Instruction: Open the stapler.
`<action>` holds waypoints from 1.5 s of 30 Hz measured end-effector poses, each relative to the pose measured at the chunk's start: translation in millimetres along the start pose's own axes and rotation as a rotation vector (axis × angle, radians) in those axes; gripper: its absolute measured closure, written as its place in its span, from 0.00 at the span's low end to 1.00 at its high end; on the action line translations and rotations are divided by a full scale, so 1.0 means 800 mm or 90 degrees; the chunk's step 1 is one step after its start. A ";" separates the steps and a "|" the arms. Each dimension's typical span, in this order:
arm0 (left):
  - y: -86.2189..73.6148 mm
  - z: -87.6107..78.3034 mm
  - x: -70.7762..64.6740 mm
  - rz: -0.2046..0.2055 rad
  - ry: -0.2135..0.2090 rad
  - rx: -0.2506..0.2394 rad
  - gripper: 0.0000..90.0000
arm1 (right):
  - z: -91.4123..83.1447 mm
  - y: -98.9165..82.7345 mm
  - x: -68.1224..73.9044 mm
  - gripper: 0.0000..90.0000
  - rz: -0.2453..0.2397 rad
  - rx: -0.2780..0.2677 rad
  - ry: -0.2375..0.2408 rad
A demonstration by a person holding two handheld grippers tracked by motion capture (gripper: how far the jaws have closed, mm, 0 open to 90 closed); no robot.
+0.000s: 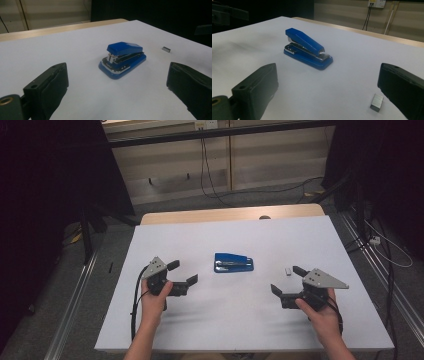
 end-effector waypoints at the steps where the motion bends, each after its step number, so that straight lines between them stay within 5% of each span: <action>1: 0.002 0.004 -0.001 0.008 -0.001 0.007 0.05 | 0.004 0.001 0.001 0.03 0.006 0.001 0.001; 12: 0.009 0.026 -0.005 0.010 -0.012 0.028 0.04 | 0.025 0.012 0.007 0.03 -0.011 -0.004 0.021; 17: 0.014 0.034 -0.010 -0.032 -0.040 0.033 0.04 | 0.033 0.017 0.006 0.03 -0.006 -0.009 0.027; 22: 0.022 0.050 -0.012 -0.004 -0.035 0.056 0.04 | 0.037 0.015 0.007 0.03 -0.021 -0.005 0.024; 24: 0.023 0.058 -0.007 0.008 -0.006 0.069 0.04 | 0.036 0.015 0.008 0.03 -0.019 -0.008 0.028; 35: 0.035 0.088 -0.002 0.016 0.012 0.106 0.11 | 0.031 0.014 0.004 0.03 -0.002 -0.018 0.025; 40: 0.030 0.103 0.000 0.030 0.011 0.155 0.15 | 0.029 0.013 0.003 0.03 0.002 -0.017 0.024; 45: 0.018 0.120 0.009 0.050 0.038 0.199 0.20 | 0.031 0.011 0.004 0.03 0.008 -0.014 0.027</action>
Point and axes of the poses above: each handheld gripper's, and its own axes: z roughly forward along the jaws, y roughly out of its top, x roughly to its left, the point moved 7 cm from there along z, roughly forward along the jaws, and after that the axes turned 14 degrees about -z, right-handed, at the moved point
